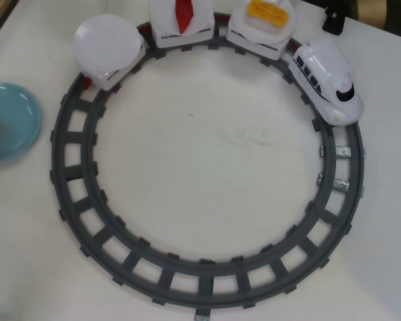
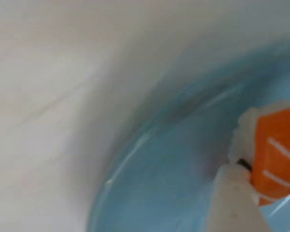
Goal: Pick up the sushi from the Shinkansen and put it on the blue dish
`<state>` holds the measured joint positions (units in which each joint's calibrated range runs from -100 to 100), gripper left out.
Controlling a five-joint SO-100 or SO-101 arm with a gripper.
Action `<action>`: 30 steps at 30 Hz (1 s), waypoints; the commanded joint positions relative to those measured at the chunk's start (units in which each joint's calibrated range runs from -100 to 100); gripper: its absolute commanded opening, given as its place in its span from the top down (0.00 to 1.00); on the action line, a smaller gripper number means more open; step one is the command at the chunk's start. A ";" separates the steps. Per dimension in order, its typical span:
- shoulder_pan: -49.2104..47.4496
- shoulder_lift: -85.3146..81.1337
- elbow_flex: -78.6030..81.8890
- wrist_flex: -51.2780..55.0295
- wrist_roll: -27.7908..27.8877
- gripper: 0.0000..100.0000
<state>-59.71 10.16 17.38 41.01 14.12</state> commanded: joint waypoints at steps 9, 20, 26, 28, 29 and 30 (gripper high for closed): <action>1.26 3.98 -6.92 -0.20 -0.16 0.87; 3.02 3.15 -13.60 1.84 0.10 0.75; 3.02 3.15 -14.23 2.94 0.84 0.71; 3.46 2.73 -14.23 3.45 0.78 0.72; 3.54 1.66 -14.14 4.30 0.78 0.74; 3.54 -0.33 -14.23 6.51 0.78 0.78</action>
<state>-57.01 14.55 6.31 44.79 14.74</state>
